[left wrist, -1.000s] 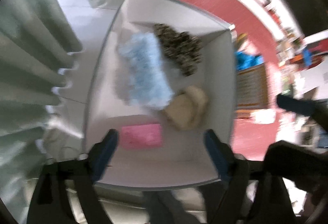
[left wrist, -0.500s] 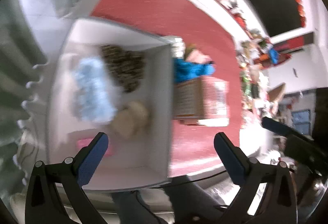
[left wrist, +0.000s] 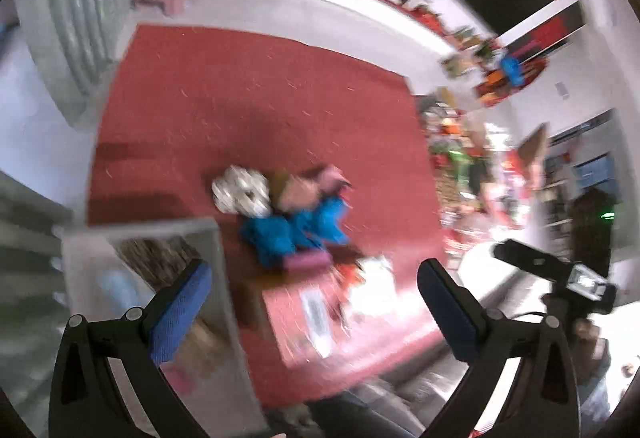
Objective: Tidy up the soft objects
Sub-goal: 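Move both tools back toward the pile beside the pink box, then grasp the white polka-dot scrunchie with the left tool while the right tool grasps the pink knit hat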
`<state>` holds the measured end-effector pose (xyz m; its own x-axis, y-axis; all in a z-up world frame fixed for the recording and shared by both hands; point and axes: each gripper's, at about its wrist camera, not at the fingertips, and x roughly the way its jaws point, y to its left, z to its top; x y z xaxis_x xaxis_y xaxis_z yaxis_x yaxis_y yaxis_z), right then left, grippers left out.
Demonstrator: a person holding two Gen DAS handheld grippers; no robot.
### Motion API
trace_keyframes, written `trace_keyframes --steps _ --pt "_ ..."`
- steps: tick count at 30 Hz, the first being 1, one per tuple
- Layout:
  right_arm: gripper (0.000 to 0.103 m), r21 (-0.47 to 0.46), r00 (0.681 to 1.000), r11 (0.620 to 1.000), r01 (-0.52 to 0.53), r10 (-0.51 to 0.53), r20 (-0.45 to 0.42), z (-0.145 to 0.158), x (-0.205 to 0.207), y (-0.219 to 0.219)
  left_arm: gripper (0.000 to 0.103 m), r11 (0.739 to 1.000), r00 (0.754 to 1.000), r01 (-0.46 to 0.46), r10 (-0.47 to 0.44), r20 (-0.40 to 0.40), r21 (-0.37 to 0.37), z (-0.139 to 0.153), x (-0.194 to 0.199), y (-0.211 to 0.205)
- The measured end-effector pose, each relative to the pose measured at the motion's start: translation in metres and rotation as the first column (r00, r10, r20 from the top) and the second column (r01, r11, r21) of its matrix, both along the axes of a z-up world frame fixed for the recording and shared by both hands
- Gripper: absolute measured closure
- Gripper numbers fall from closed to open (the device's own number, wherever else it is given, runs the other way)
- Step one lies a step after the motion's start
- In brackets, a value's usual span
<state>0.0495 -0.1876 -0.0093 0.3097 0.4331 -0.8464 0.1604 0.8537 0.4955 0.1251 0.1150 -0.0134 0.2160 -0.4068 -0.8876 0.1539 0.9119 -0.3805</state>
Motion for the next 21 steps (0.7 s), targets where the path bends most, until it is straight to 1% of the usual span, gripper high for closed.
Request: trace_keyframes --steps 2,3,4,6,7,8,11,14,17,21 --pt "0.0 0.019 0.999 1.0 0.025 -0.024 -0.047 -0.017 0.028 -0.013 0.0 0.999 0.999 -0.019 0.02 -0.031 0.046 -0.013 0.027 -0.009" --pt "0.0 0.029 0.997 0.999 0.04 -0.038 -0.069 -0.027 0.038 -0.016 0.0 0.998 0.998 -0.026 0.03 -0.059 0.065 -0.024 0.041 -0.013" --pt "0.0 0.041 0.993 0.997 0.062 -0.057 -0.103 -0.043 0.054 -0.021 0.0 0.995 0.996 -0.029 0.037 -0.086 0.092 -0.038 0.054 -0.017" --pt "0.0 0.053 0.984 0.994 0.091 -0.081 -0.16 -0.067 0.07 -0.026 0.0 0.982 0.992 -0.017 0.039 -0.12 0.186 -0.071 0.077 -0.027" --pt "0.0 0.058 0.979 0.993 0.099 -0.087 -0.186 -0.083 0.078 -0.026 0.0 0.972 0.989 -0.011 0.045 -0.138 0.236 -0.086 0.086 -0.031" --pt "0.0 0.063 0.973 0.993 0.102 -0.086 -0.215 -0.1 0.087 -0.026 0.0 0.962 0.984 0.0 0.049 -0.172 0.273 -0.107 0.096 -0.034" --pt "0.0 0.076 0.958 0.991 0.108 -0.083 -0.275 -0.138 0.106 -0.022 0.0 0.955 0.961 -0.017 0.098 -0.26 0.296 -0.152 0.112 -0.029" --pt "0.0 0.095 0.942 0.988 0.125 -0.089 -0.323 -0.169 0.12 -0.017 0.0 0.947 0.936 -0.035 0.143 -0.321 0.321 -0.184 0.125 -0.026" --pt "0.0 0.103 0.93 0.985 0.135 -0.091 -0.356 -0.192 0.132 -0.012 0.0 0.935 0.916 -0.028 0.166 -0.365 0.354 -0.21 0.131 -0.023" --pt "0.0 0.085 0.921 0.987 0.134 -0.092 -0.379 -0.215 0.142 -0.001 0.0 0.937 0.896 -0.033 0.182 -0.405 0.347 -0.229 0.134 -0.019"
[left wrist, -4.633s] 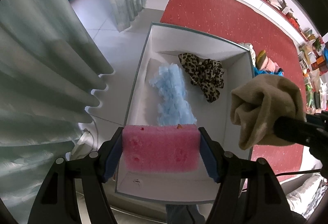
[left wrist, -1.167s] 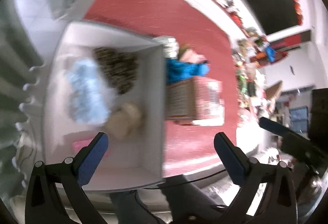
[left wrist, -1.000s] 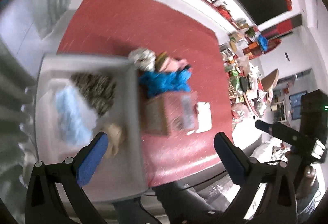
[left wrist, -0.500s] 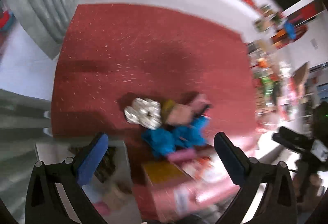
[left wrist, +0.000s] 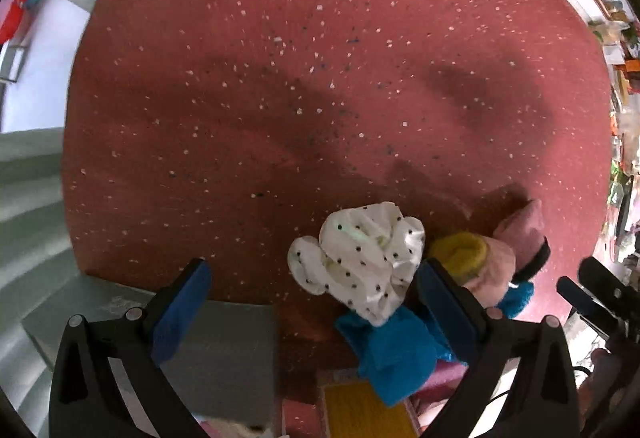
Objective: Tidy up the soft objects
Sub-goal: 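Grasp the white polka-dot scrunchie with the left tool while the right tool grasps the pink knit hat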
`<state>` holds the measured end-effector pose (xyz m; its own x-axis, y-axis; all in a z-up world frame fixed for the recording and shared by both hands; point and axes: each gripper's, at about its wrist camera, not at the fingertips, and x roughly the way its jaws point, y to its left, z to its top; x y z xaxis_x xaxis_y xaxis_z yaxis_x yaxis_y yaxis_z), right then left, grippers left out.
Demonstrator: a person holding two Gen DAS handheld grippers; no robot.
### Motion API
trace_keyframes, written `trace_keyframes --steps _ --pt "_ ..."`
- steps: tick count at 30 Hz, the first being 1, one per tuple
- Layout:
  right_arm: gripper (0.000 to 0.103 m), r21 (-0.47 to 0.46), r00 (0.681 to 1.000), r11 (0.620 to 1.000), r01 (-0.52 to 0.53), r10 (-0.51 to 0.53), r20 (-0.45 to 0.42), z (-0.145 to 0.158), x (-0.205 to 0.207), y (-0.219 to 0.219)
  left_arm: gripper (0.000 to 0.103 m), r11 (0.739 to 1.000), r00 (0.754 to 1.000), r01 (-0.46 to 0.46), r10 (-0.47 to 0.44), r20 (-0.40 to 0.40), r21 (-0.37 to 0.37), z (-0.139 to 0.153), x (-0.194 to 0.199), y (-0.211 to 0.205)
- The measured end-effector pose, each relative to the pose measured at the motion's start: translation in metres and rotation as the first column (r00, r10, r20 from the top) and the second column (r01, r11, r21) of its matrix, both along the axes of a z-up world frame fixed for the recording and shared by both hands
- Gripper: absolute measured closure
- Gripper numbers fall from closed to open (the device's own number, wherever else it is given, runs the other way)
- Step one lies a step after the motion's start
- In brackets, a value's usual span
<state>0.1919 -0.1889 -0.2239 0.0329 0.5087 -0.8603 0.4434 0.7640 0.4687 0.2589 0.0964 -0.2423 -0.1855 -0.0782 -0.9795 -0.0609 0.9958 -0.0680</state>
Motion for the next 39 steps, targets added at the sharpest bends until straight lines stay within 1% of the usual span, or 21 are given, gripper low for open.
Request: trace_keyframes --steps 5,7,8,9,11,13,14,15,17,18,20,21,22,23,25,28,31,35,37,39 --pt "0.0 -0.05 0.999 0.998 -0.03 0.029 -0.028 -0.018 0.01 0.014 0.0 1.0 0.998 0.023 -0.023 -0.05 0.001 -0.019 -0.003 -0.007" --pt "0.01 -0.077 0.998 0.996 -0.044 0.04 -0.042 -0.024 0.01 0.018 0.0 0.999 0.998 0.033 -0.032 -0.059 0.02 -0.024 -0.006 -0.008" --pt "0.021 -0.085 0.998 0.995 -0.049 0.045 -0.05 -0.026 0.009 0.02 0.0 0.999 0.997 0.037 -0.036 -0.062 0.027 -0.026 -0.008 -0.008" --pt "0.03 -0.091 0.997 0.994 -0.057 0.052 -0.063 -0.03 0.009 0.022 0.0 0.999 0.997 0.037 -0.035 -0.066 0.021 -0.028 -0.009 -0.008" --pt "0.032 -0.1 0.994 0.992 -0.075 0.066 -0.089 -0.038 0.008 0.024 0.0 1.0 0.996 0.029 -0.028 -0.087 0.009 -0.034 -0.01 -0.012" --pt "0.036 -0.123 0.993 0.988 -0.094 0.085 -0.077 -0.036 0.008 0.027 0.0 1.0 0.995 0.03 -0.029 -0.097 0.007 -0.037 -0.01 -0.012" --pt "0.047 -0.13 0.993 0.986 -0.103 0.094 -0.075 -0.034 0.008 0.028 0.0 0.999 0.995 0.033 -0.032 -0.099 0.006 -0.039 -0.01 -0.013" --pt "0.066 -0.137 0.992 0.984 -0.11 0.101 -0.071 -0.033 0.008 0.028 0.001 0.999 0.995 0.034 -0.033 -0.099 0.001 -0.039 -0.01 -0.013" --pt "0.071 -0.134 0.993 0.985 -0.109 0.101 -0.062 -0.031 0.007 0.025 0.012 0.999 0.995 0.029 -0.032 -0.099 -0.031 -0.04 -0.01 -0.014" --pt "0.074 -0.127 0.993 0.986 -0.106 0.099 -0.058 -0.03 0.006 0.024 0.015 0.999 0.995 0.026 -0.03 -0.096 -0.045 -0.04 -0.011 -0.014" --pt "0.074 -0.12 0.995 0.988 -0.101 0.097 -0.038 -0.025 0.002 0.016 0.037 0.997 0.995 0.028 -0.035 -0.091 -0.074 -0.038 -0.013 -0.017" --pt "0.074 -0.119 0.995 0.988 -0.094 0.092 -0.023 -0.021 -0.001 0.01 0.041 0.996 0.995 0.027 -0.035 -0.091 -0.081 -0.037 -0.014 -0.016" --pt "0.074 -0.11 0.996 0.99 -0.086 0.086 -0.008 -0.017 -0.002 0.007 0.049 0.996 0.996 0.024 -0.032 -0.088 -0.087 -0.037 -0.016 -0.016" --pt "0.074 -0.101 0.997 0.992 -0.078 0.079 0.008 -0.013 -0.005 0.001 0.062 0.995 0.996 0.019 -0.027 -0.086 -0.102 -0.036 -0.018 -0.015" --pt "0.074 -0.106 0.997 0.992 -0.07 0.073 0.031 -0.004 -0.005 -0.004 0.073 0.992 0.997 0.007 -0.017 -0.081 -0.13 -0.034 -0.023 -0.012" --pt "0.074 -0.097 0.996 0.994 -0.057 0.063 0.067 0.008 -0.009 -0.011 0.077 0.99 0.999 -0.003 -0.002 -0.041 -0.138 -0.025 -0.029 -0.005" --pt "0.074 -0.093 0.994 0.994 -0.05 0.059 0.096 0.021 -0.021 -0.018 0.077 0.988 1.0 -0.022 0.022 -0.002 -0.156 -0.013 -0.033 0.002" --pt "0.074 -0.086 0.991 0.995 -0.043 0.053 0.123 0.031 -0.031 -0.017 0.077 0.98 0.996 -0.039 0.054 0.07 -0.195 0.014 -0.042 0.02" --pt "0.074 -0.085 0.989 0.996 -0.028 0.04 0.142 0.037 -0.037 -0.021 0.077 0.978 0.992 -0.039 0.062 0.109 -0.204 0.028 -0.044 0.023" --pt "0.074 -0.092 0.987 0.996 -0.016 0.031 0.16 0.045 -0.033 -0.018 0.077 0.978 0.987 -0.03 0.062 0.151 -0.204 0.041 -0.044 0.027"
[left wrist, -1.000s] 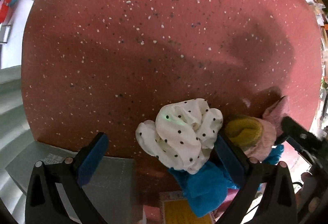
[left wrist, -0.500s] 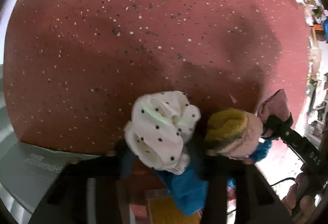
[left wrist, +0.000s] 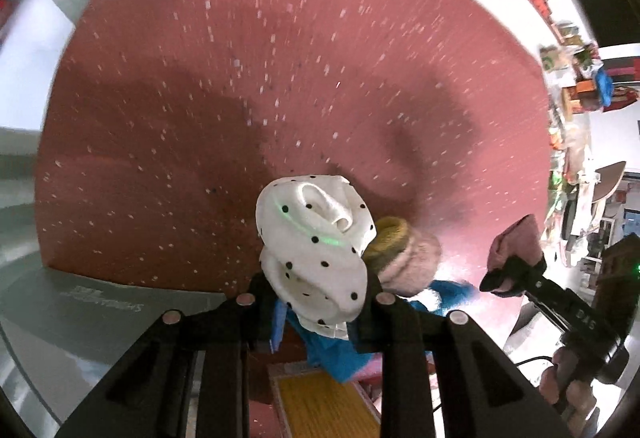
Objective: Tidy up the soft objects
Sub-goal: 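Grasp the white polka-dot scrunchie with the left tool while the right tool grasps the pink knit hat, then carry the scrunchie and pink knit hat with both tools over the white box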
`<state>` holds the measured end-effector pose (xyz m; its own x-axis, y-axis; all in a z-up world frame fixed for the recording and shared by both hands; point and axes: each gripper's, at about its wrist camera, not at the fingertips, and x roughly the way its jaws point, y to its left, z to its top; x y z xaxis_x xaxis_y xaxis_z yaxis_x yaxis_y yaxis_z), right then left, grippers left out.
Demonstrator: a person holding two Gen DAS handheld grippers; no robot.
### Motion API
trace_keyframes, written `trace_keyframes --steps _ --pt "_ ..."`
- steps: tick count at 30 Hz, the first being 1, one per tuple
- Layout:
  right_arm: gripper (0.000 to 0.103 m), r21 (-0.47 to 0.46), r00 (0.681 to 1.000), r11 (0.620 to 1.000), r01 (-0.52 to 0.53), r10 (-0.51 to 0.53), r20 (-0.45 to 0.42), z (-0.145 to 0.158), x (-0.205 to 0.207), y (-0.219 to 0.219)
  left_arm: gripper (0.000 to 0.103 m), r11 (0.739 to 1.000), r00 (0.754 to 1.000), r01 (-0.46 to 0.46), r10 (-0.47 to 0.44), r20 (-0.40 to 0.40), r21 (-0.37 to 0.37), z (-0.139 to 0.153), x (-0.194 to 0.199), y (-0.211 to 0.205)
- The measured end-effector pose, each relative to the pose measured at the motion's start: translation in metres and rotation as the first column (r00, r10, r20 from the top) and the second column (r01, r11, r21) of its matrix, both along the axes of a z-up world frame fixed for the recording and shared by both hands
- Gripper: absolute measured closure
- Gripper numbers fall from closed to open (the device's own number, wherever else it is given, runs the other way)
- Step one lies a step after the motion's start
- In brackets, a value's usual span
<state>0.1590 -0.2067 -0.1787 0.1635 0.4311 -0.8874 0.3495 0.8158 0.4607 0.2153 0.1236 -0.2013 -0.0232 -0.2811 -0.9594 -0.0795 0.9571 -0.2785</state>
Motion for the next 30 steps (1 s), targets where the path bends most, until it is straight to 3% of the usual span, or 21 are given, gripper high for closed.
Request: trace_keyframes --steps 2,6,13,21,30 --pt "0.074 -0.015 1.0 1.0 0.013 -0.013 0.014 0.004 0.003 0.001 0.077 1.0 0.999 -0.007 0.008 0.032 0.0 0.022 0.012 -0.007" --pt "0.074 -0.03 0.999 0.999 0.033 -0.032 0.025 0.014 -0.003 -0.008 0.077 0.999 0.998 -0.016 0.018 0.063 -0.029 0.033 0.005 0.007" --pt "0.074 -0.045 0.998 0.997 0.06 -0.059 0.019 0.02 -0.025 -0.02 0.077 0.995 0.995 0.039 -0.03 0.092 -0.09 0.043 -0.002 -0.042" --pt "0.074 -0.077 0.996 0.993 0.089 -0.088 0.02 0.027 -0.06 -0.041 0.077 0.982 0.984 0.141 -0.124 0.128 -0.129 0.066 -0.028 -0.086" --pt "0.074 -0.122 0.996 0.988 0.092 -0.092 0.004 0.033 -0.109 -0.058 0.077 0.95 0.953 0.277 -0.253 0.169 -0.144 0.093 -0.073 -0.124"
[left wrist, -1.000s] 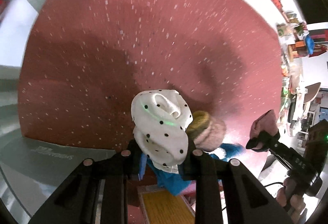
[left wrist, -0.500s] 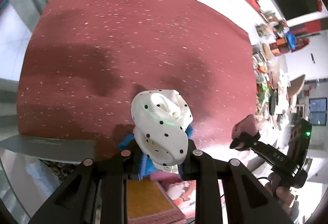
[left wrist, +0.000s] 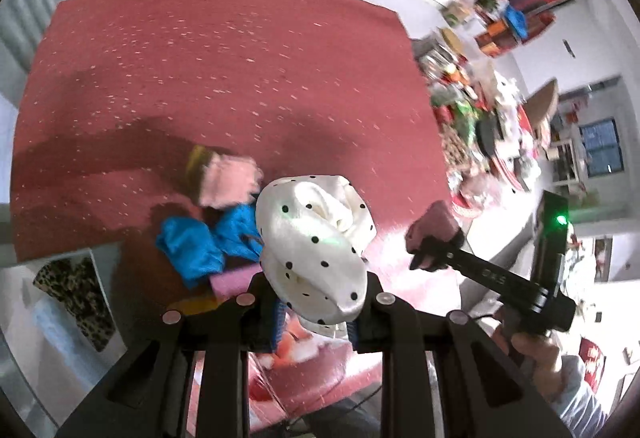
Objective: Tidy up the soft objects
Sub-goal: 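Carry the scrunchie and pink knit hat with both tools over the white box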
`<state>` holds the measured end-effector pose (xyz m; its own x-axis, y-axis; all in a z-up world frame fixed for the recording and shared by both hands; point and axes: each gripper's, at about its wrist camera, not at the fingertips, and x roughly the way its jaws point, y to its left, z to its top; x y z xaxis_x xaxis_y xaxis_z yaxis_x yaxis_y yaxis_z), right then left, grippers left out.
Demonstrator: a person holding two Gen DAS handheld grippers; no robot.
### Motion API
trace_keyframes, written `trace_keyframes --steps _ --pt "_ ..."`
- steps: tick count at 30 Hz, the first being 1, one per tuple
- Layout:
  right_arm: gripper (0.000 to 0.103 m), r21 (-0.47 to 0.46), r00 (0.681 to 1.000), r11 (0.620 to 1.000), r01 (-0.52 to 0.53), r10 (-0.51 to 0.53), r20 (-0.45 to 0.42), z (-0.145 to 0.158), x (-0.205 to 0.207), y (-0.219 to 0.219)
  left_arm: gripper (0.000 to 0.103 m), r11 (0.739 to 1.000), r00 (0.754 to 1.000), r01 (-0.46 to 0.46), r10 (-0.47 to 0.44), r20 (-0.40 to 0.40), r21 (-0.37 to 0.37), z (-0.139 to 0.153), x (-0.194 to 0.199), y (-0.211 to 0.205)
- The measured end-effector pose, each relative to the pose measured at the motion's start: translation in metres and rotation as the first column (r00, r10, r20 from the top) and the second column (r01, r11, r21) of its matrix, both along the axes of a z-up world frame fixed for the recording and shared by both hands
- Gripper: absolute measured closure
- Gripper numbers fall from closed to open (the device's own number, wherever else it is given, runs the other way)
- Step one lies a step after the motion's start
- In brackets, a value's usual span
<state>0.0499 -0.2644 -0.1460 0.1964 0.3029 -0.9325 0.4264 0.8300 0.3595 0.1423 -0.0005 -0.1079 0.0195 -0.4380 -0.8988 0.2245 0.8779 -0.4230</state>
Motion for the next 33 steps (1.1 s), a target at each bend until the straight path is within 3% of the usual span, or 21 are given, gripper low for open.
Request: trace_keyframes --steps 9,13,20,27,33 --pt "0.074 -0.025 1.0 1.0 0.005 -0.005 -0.008 0.009 -0.041 0.0 0.077 0.996 0.996 0.084 -0.084 -0.001 -0.036 0.013 -0.054 -0.008" --pt "0.074 -0.03 1.0 1.0 0.005 -0.006 -0.016 0.011 -0.058 0.008 0.077 0.987 0.986 0.163 -0.164 0.023 0.006 0.014 -0.085 -0.011" --pt "0.074 -0.052 0.998 0.997 -0.05 0.048 -0.035 0.012 -0.087 0.032 0.077 0.972 0.972 0.234 -0.234 0.009 -0.003 0.009 -0.13 0.004" --pt "0.074 -0.048 0.993 0.994 -0.101 0.098 -0.063 0.011 -0.111 0.059 0.077 0.976 0.976 0.217 -0.217 -0.002 0.007 0.004 -0.158 0.039" --pt "0.074 -0.053 0.98 0.981 -0.186 0.181 -0.079 0.013 -0.121 0.091 0.077 0.989 0.989 0.146 -0.146 0.007 0.009 0.003 -0.168 0.075"
